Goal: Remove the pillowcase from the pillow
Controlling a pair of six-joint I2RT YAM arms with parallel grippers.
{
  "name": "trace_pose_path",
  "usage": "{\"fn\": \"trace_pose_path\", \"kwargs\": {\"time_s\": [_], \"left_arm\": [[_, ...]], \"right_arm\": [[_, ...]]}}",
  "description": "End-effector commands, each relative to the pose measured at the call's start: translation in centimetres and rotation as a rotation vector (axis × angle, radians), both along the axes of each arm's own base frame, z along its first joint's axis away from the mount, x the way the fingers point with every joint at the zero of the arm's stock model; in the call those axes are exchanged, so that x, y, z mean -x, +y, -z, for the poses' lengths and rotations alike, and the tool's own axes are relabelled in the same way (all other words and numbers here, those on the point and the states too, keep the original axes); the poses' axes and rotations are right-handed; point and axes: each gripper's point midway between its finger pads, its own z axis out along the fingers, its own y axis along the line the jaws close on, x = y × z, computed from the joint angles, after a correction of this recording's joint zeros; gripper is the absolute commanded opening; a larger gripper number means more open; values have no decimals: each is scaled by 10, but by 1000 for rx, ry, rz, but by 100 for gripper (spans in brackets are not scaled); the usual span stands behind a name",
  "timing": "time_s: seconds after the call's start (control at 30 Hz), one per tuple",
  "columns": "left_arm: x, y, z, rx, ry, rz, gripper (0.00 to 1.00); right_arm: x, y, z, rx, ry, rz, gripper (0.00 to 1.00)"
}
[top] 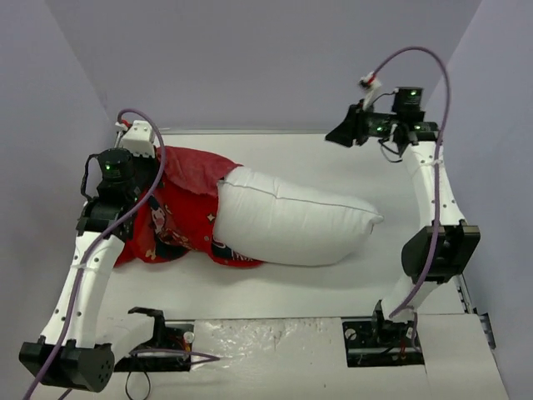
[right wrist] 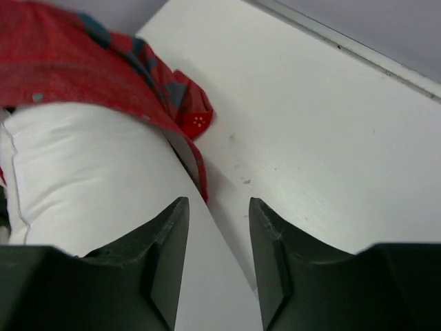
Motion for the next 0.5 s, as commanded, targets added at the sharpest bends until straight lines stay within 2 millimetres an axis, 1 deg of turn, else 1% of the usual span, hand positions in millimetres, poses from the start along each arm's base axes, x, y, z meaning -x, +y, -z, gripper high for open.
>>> {"fn": "trace_pose_path", "kwargs": {"time_s": [0.0, 0.03, 0.07, 0.1, 0.13, 0.17, 0.2, 0.23, 0.27, 0.3, 0.33, 0.37, 0.4, 0.43, 0.47], "left_arm": [[-26, -47, 3, 147, 62, 178, 2], [-34, -49, 6, 147, 69, 176, 2], [-43, -44, 7, 145, 71, 141, 2], [-60, -41, 7, 144, 71, 114, 2], [-69, -31, 6, 142, 68, 41, 2], [-85, -25, 17, 136, 100, 4, 2], [-93, -21, 20, 133, 121, -32, 2], [-114, -14, 13, 123, 117, -78, 2], [-122, -15, 11, 123, 127, -87, 2], [-128, -15, 15, 126, 159, -94, 2], [-147, -18, 7, 133, 152, -95, 2], [-153, -19, 4, 144, 153, -97, 2], [-159, -19, 0, 162, 145, -116, 2], [-168, -19, -11, 174, 115, -127, 4], [-171, -20, -19, 193, 92, -130, 20]], "right_arm": [[42, 58, -21, 337, -275, -156, 38], [54, 70, -19, 396, -308, -182, 44], [61, 79, -14, 460, -354, -212, 51], [76, 96, -1, 535, -376, -240, 52], [80, 101, 4, 571, -398, -256, 55], [82, 102, 7, 600, -421, -270, 55], [85, 105, 3, 597, -435, -279, 55], [85, 106, -3, 592, -460, -285, 56], [86, 108, -12, 580, -489, -293, 56], [91, 114, -34, 535, -539, -311, 57], [96, 118, -45, 507, -561, -330, 58], [101, 123, -54, 480, -577, -361, 59], [106, 129, -60, 458, -584, -400, 59], [114, 136, -57, 433, -574, -446, 57], [117, 138, -48, 447, -576, -473, 56]]}}
